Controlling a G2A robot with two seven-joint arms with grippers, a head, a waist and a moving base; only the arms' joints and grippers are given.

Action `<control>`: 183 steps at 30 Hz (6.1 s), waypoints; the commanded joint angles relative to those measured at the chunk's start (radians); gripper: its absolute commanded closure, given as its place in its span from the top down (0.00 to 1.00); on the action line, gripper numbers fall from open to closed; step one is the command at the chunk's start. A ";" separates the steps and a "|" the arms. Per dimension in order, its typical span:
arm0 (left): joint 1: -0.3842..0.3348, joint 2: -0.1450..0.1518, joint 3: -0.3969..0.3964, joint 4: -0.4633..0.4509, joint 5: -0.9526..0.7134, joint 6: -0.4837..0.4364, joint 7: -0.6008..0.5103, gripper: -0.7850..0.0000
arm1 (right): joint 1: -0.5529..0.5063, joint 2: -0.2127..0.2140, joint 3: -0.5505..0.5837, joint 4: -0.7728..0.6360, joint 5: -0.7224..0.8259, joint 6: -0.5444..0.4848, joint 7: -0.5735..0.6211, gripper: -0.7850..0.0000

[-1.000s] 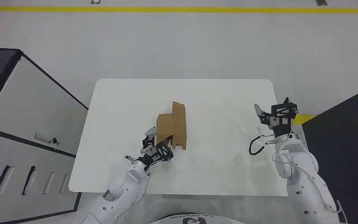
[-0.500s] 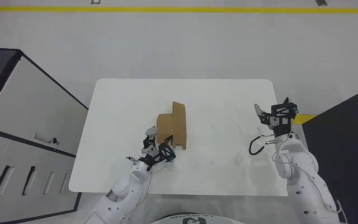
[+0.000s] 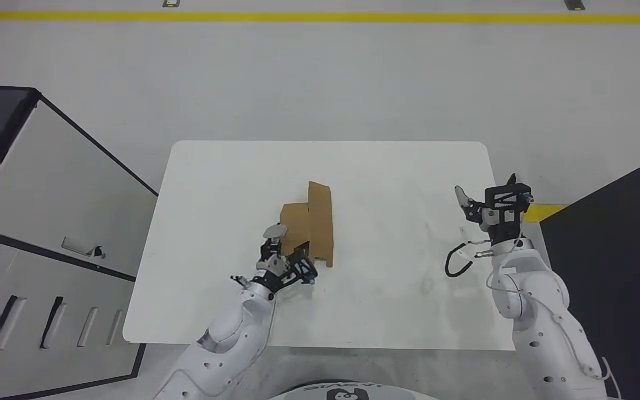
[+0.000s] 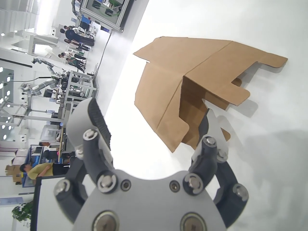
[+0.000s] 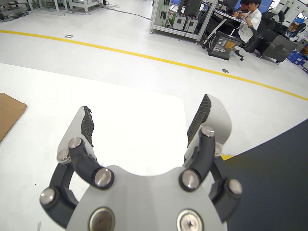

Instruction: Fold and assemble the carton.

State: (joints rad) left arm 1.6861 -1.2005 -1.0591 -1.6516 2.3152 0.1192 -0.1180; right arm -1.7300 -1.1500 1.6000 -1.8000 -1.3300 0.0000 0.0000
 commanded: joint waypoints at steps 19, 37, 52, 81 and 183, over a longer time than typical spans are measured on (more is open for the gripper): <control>-0.061 -0.025 0.054 0.070 0.024 -0.006 -0.040 0.65 | 0.000 0.000 0.000 0.000 0.000 0.000 0.000 1.00; -0.106 -0.056 0.104 0.112 0.035 0.051 -0.096 0.48 | 0.000 0.000 0.000 0.000 0.000 0.000 0.000 1.00; -0.132 -0.078 0.153 0.172 0.265 0.125 -0.229 0.46 | 0.000 0.000 0.000 0.000 0.000 0.000 0.000 1.00; -0.065 -0.076 0.061 0.085 0.521 0.394 -0.137 0.00 | 0.000 0.000 0.000 0.000 0.000 0.000 0.000 1.00; -0.215 0.056 -0.181 -0.047 -0.611 -0.897 0.554 0.00 | 0.000 0.000 0.000 0.000 0.000 0.000 0.000 1.00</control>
State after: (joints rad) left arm 1.4773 -1.1433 -1.2429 -1.7144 1.7748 -0.7379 0.4581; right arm -1.7300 -1.1500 1.6000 -1.8000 -1.3300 0.0000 0.0000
